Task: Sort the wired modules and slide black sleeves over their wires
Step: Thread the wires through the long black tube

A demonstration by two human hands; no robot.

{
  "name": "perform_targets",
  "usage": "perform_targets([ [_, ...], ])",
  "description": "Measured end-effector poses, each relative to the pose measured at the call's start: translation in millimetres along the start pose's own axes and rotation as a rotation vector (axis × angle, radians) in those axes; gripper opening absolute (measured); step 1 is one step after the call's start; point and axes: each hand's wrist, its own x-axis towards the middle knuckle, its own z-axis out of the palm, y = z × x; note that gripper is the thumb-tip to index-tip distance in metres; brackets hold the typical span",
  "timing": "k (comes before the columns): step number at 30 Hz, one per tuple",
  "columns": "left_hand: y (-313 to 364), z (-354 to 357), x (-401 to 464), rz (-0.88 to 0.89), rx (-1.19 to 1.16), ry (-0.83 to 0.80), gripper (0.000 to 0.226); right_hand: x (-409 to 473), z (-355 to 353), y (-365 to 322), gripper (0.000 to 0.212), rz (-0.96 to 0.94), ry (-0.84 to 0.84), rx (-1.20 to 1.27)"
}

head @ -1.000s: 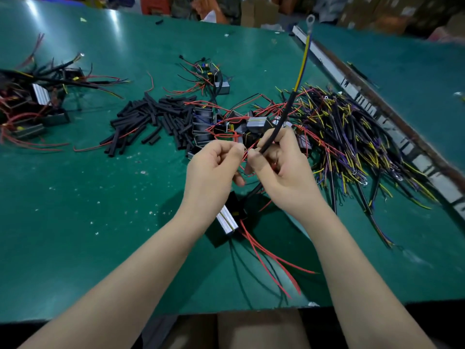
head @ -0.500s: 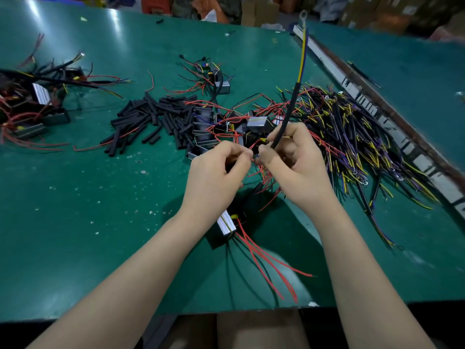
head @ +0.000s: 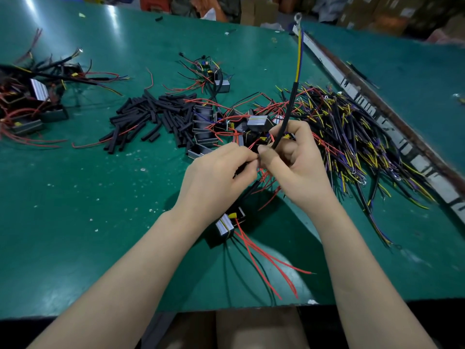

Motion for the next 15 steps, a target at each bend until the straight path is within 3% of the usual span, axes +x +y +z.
perform_targets([
  [8, -0.5, -1.8, -0.8, 0.016, -0.001, -0.063, 0.021, 0.8, -7.6, -0.9, 0.014, -0.033, -0.078, 0.008],
  [15, 6.0, 0.0, -1.3, 0.072, 0.103, -0.062, 0.032, 3.8, -6.5, -0.7, 0.005, 0.115, -0.075, 0.165],
])
